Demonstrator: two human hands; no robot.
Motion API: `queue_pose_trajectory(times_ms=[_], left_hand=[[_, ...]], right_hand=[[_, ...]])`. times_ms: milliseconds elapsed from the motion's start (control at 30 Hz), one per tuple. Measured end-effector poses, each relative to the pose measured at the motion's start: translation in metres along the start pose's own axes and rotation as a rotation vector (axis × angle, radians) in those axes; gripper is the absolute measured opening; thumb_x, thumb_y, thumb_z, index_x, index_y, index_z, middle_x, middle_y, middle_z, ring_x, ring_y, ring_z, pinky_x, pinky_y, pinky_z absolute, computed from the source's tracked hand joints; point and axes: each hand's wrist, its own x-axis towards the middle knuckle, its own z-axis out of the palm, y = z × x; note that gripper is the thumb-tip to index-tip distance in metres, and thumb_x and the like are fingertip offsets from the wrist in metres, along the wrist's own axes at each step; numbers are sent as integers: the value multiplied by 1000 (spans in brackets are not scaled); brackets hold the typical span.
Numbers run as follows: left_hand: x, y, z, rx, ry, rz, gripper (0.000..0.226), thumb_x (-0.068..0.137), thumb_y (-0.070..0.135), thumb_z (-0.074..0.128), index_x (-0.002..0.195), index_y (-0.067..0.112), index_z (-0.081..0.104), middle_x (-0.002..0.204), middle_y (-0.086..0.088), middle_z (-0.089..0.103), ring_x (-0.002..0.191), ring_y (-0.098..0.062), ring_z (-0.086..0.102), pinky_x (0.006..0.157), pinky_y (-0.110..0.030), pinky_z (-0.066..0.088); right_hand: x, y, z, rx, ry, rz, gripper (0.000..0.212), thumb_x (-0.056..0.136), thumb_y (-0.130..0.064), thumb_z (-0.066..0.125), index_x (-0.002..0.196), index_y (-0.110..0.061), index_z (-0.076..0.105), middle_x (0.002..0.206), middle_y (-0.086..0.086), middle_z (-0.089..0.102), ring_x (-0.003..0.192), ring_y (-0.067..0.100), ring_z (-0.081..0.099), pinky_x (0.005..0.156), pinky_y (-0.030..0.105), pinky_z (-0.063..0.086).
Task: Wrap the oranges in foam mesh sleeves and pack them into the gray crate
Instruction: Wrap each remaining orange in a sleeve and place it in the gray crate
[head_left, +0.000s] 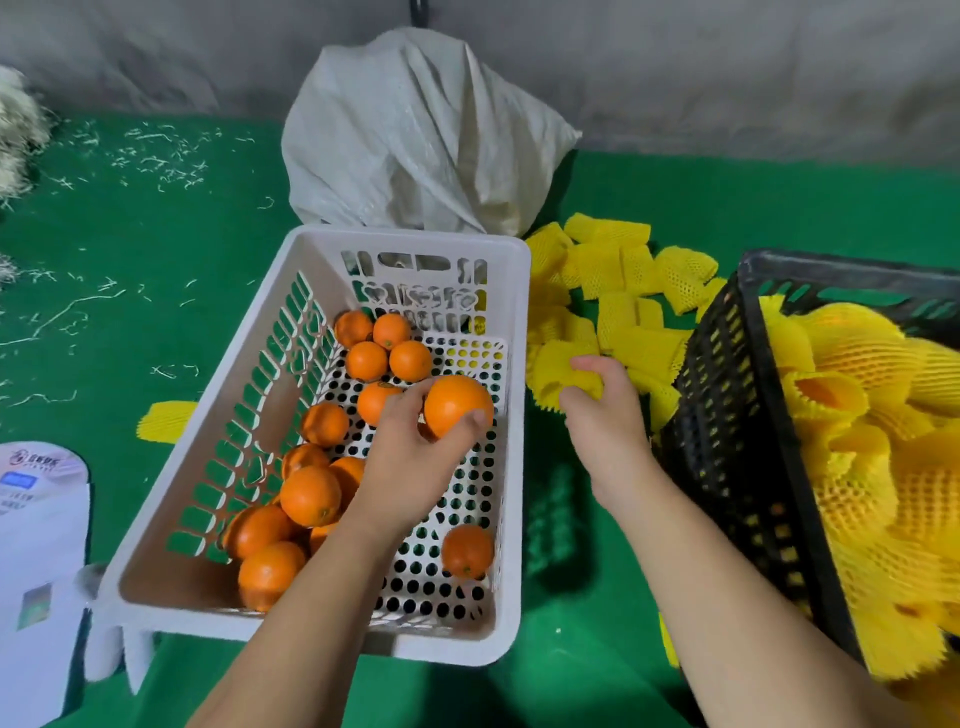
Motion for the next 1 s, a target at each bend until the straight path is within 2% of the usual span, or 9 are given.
queue_pose_trajectory(times_ms=[100, 200, 267, 367, 467, 600, 700, 800, 1000], left_hand=[[-29, 17, 12, -215, -11, -22, 42, 84, 67, 64, 123, 50, 65, 115, 23, 73, 103, 2, 70, 79, -19, 56], [-54, 22, 30, -421, -128, -83, 64, 77, 57, 63, 134, 28, 63, 116, -4, 74, 98, -23, 70, 78, -36, 53], [-68, 24, 38, -602, -193, -132, 81, 72, 48, 69, 143, 11, 55, 115, -20, 68, 83, -27, 66, 69, -37, 53], [-86, 26, 39, -813, -307, -159, 108, 58, 53, 89, 147, 3, 52, 122, -15, 66, 74, -17, 66, 58, -27, 55], [-95, 28, 37, -811, -420, -126, 124, 48, 62, 96, 146, 0, 51, 135, -9, 66, 90, -17, 71, 72, -33, 60], [-97, 28, 41, -678, -451, -128, 120, 46, 65, 95, 140, 1, 55, 128, -18, 65, 107, -32, 65, 91, -47, 52], [-98, 26, 43, -656, -360, -155, 87, 63, 56, 85, 130, 6, 60, 114, -14, 73, 88, -25, 73, 75, -34, 60], [-96, 22, 49, -622, -277, -94, 50, 87, 38, 67, 125, 6, 66, 107, -11, 77, 88, -19, 75, 70, -29, 59], [-97, 22, 47, -562, -76, 20, 48, 78, 55, 76, 117, 27, 73, 114, -16, 75, 100, -27, 71, 85, -40, 61]], right_hand=[[-58, -8, -15, 86, -27, -100, 26, 87, -28, 56, 101, -47, 67, 101, -17, 69, 90, 4, 64, 83, 33, 54], [-91, -10, -24, 66, -17, -249, 25, 97, -18, 60, 102, -41, 68, 94, -22, 69, 80, -1, 63, 73, 22, 51], [-101, -12, -28, 80, 11, -290, 33, 96, -9, 61, 111, -39, 60, 95, -18, 70, 80, 1, 66, 68, 16, 50], [-107, -14, -36, 83, 86, -311, 42, 91, -3, 67, 114, -30, 45, 86, 0, 67, 73, 3, 64, 65, 22, 51], [-107, -14, -41, -161, 172, -392, 34, 87, -7, 73, 96, -28, 47, 77, -7, 54, 66, 0, 52, 60, 21, 41], [-106, -13, -43, -310, 76, -365, 18, 90, -13, 76, 95, -25, 64, 87, -8, 62, 79, 4, 58, 75, 29, 50], [-105, -11, -50, -330, 32, -351, 15, 90, -16, 76, 98, -26, 68, 97, -7, 66, 87, 5, 61, 82, 30, 53], [-107, -10, -54, -269, 11, -322, 12, 92, -18, 75, 99, -27, 72, 92, -12, 70, 84, 3, 66, 82, 30, 55], [-113, -13, -50, -160, -77, -325, 7, 95, -19, 71, 97, -23, 77, 84, -7, 75, 77, 7, 69, 73, 31, 55]])
